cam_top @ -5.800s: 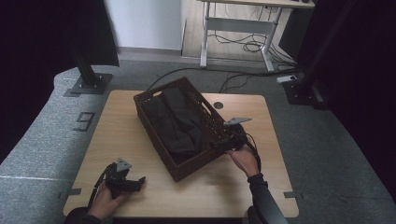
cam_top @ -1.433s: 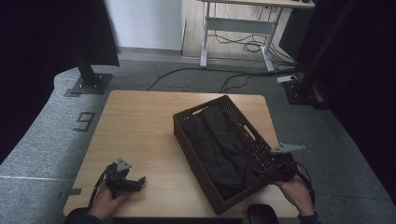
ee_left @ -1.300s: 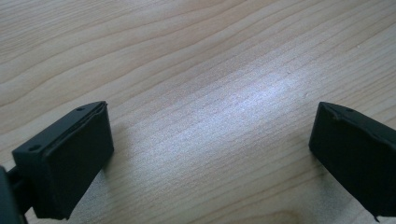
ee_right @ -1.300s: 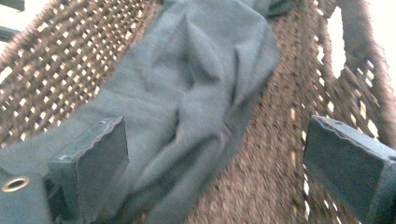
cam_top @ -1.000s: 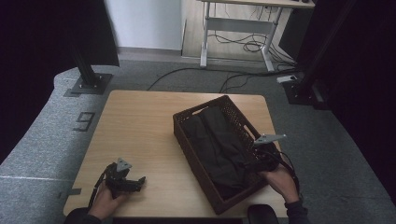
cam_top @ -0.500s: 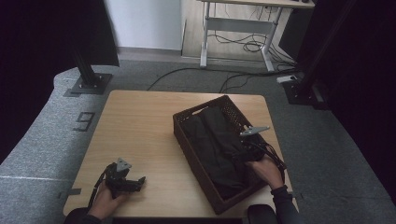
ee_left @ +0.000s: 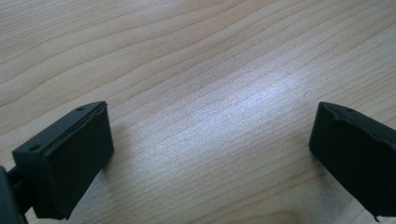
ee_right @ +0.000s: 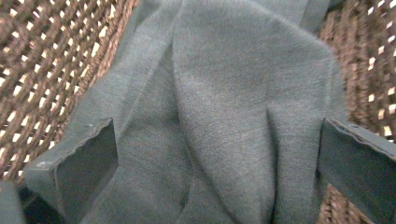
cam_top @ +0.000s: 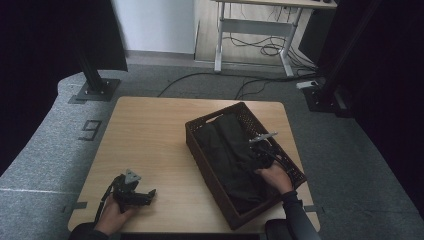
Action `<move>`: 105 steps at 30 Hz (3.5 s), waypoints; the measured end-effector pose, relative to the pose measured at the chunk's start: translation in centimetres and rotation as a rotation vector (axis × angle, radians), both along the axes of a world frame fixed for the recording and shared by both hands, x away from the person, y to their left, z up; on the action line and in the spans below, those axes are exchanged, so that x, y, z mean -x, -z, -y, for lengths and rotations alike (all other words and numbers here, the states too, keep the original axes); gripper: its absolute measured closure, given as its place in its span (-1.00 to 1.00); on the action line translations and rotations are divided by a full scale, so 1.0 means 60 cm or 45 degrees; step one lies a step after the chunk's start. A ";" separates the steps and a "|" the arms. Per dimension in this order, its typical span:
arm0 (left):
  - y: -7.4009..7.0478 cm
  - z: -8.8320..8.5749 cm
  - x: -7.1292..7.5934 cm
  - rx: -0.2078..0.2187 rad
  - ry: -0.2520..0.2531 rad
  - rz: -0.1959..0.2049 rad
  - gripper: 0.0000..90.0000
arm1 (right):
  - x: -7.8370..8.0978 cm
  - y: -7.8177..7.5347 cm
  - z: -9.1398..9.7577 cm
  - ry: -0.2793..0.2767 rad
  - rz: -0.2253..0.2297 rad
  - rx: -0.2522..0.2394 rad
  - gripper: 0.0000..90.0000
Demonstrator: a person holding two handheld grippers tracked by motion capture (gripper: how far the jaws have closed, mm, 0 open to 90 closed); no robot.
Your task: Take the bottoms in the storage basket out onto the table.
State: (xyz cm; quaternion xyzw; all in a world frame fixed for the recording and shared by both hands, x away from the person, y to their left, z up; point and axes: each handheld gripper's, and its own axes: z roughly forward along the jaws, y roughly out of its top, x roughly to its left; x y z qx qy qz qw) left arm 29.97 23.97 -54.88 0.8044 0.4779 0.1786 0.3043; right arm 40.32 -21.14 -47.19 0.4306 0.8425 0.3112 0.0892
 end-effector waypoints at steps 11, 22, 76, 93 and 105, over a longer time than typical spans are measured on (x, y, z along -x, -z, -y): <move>0.000 0.000 0.000 0.000 0.000 0.000 -1.00 | -0.013 0.029 -0.027 -0.024 -0.082 0.071 -1.00; 0.000 0.000 0.000 -0.002 0.002 -0.001 -1.00 | -0.020 0.038 -0.035 -0.025 -0.127 0.097 -1.00; 0.000 0.000 0.000 -0.002 0.002 -0.001 -1.00 | -0.065 0.069 -0.103 0.019 -0.256 0.281 -1.00; 0.000 0.000 0.000 -0.002 0.002 -0.002 -1.00 | -0.058 0.040 -0.104 -0.034 -0.256 0.304 0.36; 0.000 0.000 0.000 -0.002 0.002 -0.001 -1.00 | -0.042 0.007 -0.084 -0.072 -0.119 0.189 0.47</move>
